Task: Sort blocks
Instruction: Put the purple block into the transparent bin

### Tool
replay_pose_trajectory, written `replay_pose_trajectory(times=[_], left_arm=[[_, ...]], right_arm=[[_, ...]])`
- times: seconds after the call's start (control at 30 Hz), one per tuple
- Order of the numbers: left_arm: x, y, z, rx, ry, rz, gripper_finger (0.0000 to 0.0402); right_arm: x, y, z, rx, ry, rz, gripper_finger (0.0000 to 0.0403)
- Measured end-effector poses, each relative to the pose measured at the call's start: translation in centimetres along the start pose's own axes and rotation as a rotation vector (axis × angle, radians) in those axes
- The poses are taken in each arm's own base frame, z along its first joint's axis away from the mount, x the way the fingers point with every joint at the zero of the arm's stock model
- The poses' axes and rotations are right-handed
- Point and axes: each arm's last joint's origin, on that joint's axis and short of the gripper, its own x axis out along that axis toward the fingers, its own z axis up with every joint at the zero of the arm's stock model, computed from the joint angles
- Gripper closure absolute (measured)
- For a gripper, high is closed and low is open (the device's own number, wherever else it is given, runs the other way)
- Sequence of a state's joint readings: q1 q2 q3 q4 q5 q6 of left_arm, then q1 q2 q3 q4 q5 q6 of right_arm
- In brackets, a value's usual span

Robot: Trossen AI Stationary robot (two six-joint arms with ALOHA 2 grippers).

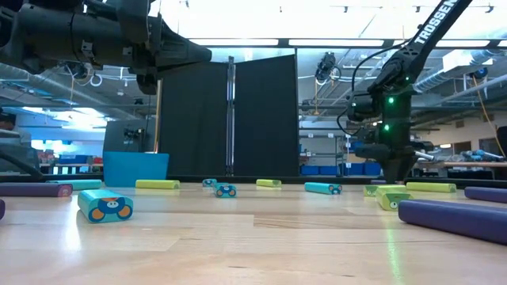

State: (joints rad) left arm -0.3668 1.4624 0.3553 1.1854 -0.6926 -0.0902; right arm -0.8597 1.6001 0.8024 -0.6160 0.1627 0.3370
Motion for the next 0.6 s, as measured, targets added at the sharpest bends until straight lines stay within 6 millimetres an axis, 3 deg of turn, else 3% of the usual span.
replay_pose_trajectory(times=[0.33, 0.6], left_arm=[[0.0, 0.0, 0.0, 0.0, -0.001, 0.0, 0.0378], [0.0, 0.0, 0.0, -0.003, -0.004, 0.0, 0.0378]], right_arm=[[-1.8, -0.1, -0.5, -0.016, -0.033, 0.017, 0.0283], [-5.1, 0.3, -1.9, -0.08, -0.097, 0.06, 0.0283]])
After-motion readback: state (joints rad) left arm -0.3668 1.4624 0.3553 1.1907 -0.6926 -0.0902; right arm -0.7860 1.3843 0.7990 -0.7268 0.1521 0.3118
